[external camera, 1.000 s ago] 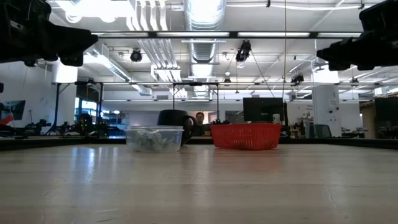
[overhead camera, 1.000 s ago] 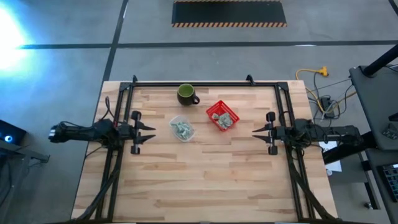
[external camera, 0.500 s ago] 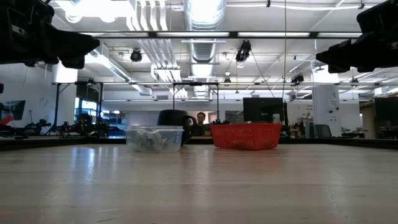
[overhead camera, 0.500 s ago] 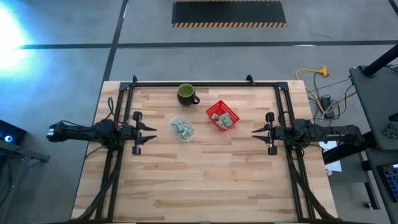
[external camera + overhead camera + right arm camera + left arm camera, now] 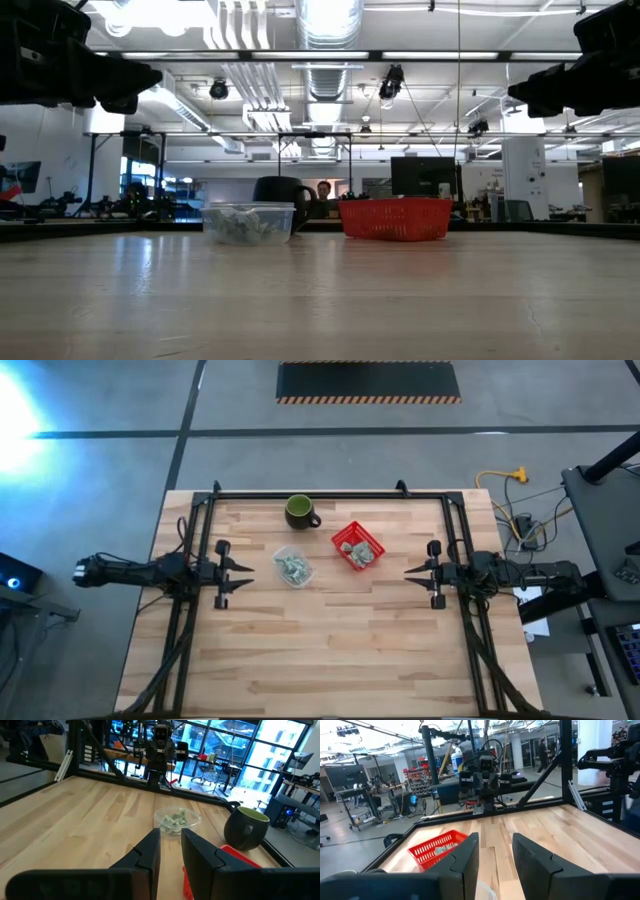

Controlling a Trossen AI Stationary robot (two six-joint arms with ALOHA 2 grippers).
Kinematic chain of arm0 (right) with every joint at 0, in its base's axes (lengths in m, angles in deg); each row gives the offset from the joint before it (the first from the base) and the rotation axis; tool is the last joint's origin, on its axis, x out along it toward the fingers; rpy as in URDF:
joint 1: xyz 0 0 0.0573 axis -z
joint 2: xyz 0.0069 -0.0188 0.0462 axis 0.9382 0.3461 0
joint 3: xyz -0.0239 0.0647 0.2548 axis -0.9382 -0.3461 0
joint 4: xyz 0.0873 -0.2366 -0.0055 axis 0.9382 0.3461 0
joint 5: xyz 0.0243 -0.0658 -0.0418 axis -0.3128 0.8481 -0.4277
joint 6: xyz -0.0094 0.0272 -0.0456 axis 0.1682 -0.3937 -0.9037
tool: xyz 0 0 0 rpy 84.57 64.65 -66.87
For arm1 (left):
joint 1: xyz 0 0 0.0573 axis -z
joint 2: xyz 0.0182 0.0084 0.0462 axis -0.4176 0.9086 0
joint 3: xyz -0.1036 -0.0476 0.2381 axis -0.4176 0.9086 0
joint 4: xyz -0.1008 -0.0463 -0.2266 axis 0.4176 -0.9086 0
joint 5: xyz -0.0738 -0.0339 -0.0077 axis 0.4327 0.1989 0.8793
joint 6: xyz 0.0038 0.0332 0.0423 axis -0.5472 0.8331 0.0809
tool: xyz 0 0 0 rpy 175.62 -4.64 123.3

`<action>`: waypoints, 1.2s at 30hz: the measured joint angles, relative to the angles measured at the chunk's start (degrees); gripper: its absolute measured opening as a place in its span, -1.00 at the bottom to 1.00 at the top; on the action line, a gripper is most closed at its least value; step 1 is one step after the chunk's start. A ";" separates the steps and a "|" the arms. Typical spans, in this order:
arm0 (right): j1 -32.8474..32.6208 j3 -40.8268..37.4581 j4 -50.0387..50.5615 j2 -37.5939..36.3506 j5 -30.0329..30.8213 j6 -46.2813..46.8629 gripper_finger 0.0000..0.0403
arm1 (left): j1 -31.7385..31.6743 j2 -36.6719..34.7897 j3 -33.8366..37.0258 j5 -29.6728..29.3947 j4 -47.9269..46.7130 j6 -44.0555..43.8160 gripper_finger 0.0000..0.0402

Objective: Pick and place items into bin
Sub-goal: Return to Home Position

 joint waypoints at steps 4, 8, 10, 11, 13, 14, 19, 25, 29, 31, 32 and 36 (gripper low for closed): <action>0.00 0.00 0.02 0.00 -0.01 0.01 -0.66 | -0.01 0.71 0.00 0.00 -0.01 0.01 -0.49; 0.00 0.00 0.01 0.00 0.00 -0.01 -0.66 | -0.01 1.45 0.00 0.00 -0.02 0.01 -0.49; 0.00 0.00 0.02 0.00 -0.01 -0.01 -0.66 | -0.01 1.81 0.00 0.00 -0.02 0.01 -0.49; 0.00 0.00 0.02 0.00 -0.01 -0.01 -0.66 | 0.00 1.96 0.00 0.00 0.00 0.01 -0.49; 0.00 0.00 0.00 0.00 -0.01 0.01 -0.66 | 0.00 2.31 0.00 0.00 -0.01 0.01 -0.49; 0.00 0.00 0.02 0.00 -0.01 -0.01 -0.66 | 0.00 2.46 0.00 0.00 -0.02 0.01 -0.49; 0.00 0.00 0.01 0.00 -0.01 0.00 -0.66 | 0.01 3.15 0.00 0.00 -0.02 0.01 -0.49; 0.00 0.00 0.01 0.00 -0.01 -0.01 -0.66 | 0.01 3.89 0.00 0.00 -0.02 0.01 -0.49; 0.00 0.00 0.02 0.00 -0.01 -0.01 -0.66 | 0.01 4.34 0.00 0.00 0.00 0.03 -0.49; 0.01 0.00 0.02 0.00 -0.01 -0.01 -0.66 | 0.01 4.57 0.00 0.00 -0.04 0.01 -0.49; 0.00 0.00 0.02 0.00 -0.01 -0.01 -0.66 | -0.01 4.64 0.00 0.00 -0.02 0.03 -0.49; 0.00 0.00 0.02 0.00 -0.01 -0.01 -0.66 | -0.01 4.86 0.00 0.00 -0.02 0.03 -0.49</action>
